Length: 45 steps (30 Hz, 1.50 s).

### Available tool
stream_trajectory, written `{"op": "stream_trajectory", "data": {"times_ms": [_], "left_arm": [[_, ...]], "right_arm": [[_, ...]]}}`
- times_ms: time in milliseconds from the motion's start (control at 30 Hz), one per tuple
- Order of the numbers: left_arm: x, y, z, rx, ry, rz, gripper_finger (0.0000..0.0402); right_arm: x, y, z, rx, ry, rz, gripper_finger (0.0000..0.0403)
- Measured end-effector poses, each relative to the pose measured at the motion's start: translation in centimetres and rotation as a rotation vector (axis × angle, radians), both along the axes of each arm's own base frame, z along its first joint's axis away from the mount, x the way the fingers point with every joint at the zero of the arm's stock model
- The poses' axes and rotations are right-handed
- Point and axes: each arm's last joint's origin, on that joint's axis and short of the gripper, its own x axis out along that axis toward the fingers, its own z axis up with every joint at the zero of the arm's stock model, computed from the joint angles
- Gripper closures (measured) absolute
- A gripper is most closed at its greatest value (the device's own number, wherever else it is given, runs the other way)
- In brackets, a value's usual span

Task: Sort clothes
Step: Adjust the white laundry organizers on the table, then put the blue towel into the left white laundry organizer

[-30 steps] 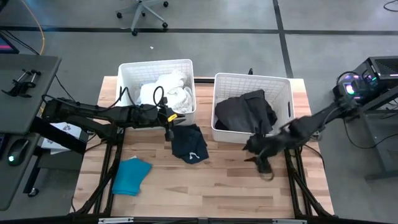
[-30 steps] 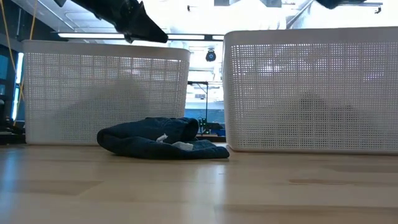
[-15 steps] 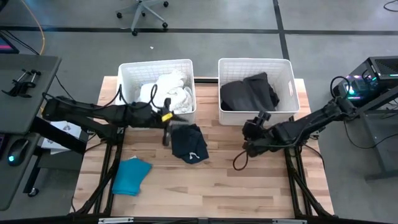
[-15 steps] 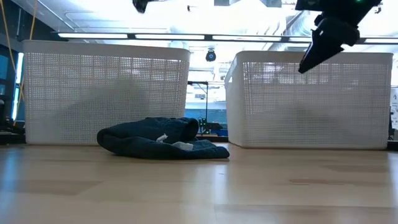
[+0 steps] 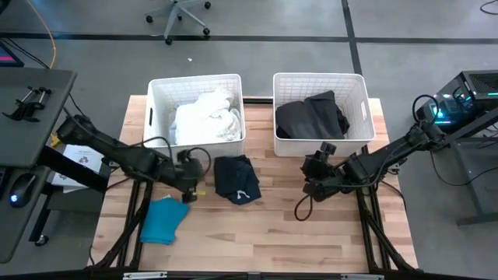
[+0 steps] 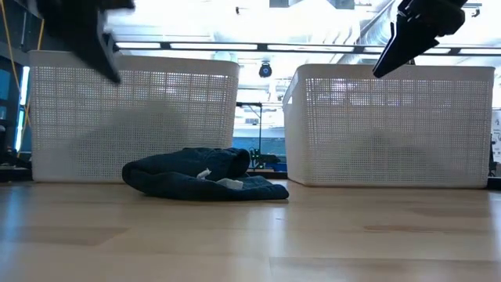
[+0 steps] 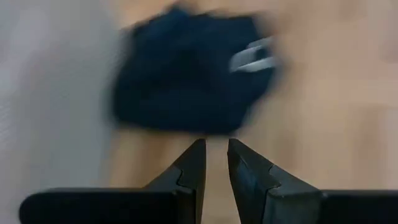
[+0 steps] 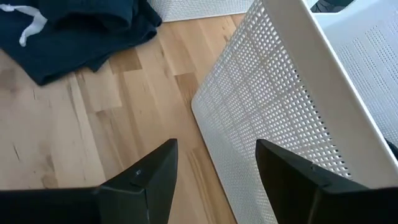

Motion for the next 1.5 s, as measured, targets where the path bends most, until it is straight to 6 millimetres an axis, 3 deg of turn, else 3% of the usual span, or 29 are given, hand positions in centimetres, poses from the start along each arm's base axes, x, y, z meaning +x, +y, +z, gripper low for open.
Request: {"op": "stream_trajectory", "data": {"times_ms": [133,300,400,500,667,967,1100,1267,1500], "left_arm": [[-1.3,2.3,-3.1,0.253,0.062,0.230,0.0346],[-2.3,5.7,-5.5,0.414,0.065,0.530,0.0351],[-2.4,6.9,-6.0,0.438,0.068,0.603,0.0360],[-2.1,7.1,-5.7,0.410,0.091,0.557,0.0371],[-1.1,5.7,-4.0,0.258,0.101,0.411,0.0385],[-0.1,1.5,2.9,-0.018,0.018,0.153,0.0393],[-0.7,-1.3,4.8,-0.136,-0.023,0.038,0.0393],[-2.5,-4.3,3.7,-0.307,0.052,0.093,0.0393],[-5.6,-7.1,-1.1,-0.441,0.292,0.363,0.0393]], "right_arm": [[0.0,0.0,0.0,-0.009,0.007,0.012,0.0199],[0.0,0.0,0.0,-0.010,0.008,0.015,0.0199],[0.1,0.0,0.1,-0.011,0.005,0.019,0.0199],[0.1,0.1,0.1,-0.006,-0.001,0.018,0.0199],[0.1,0.3,0.1,0.010,-0.008,0.019,0.0199],[-0.2,1.1,0.1,0.022,-0.025,0.042,0.0199],[-0.3,1.4,0.1,0.022,-0.040,0.041,0.0199],[-0.4,1.6,0.2,0.005,-0.061,0.047,0.0199],[-0.4,1.5,-1.0,-0.068,-0.076,0.047,0.0199]]}}
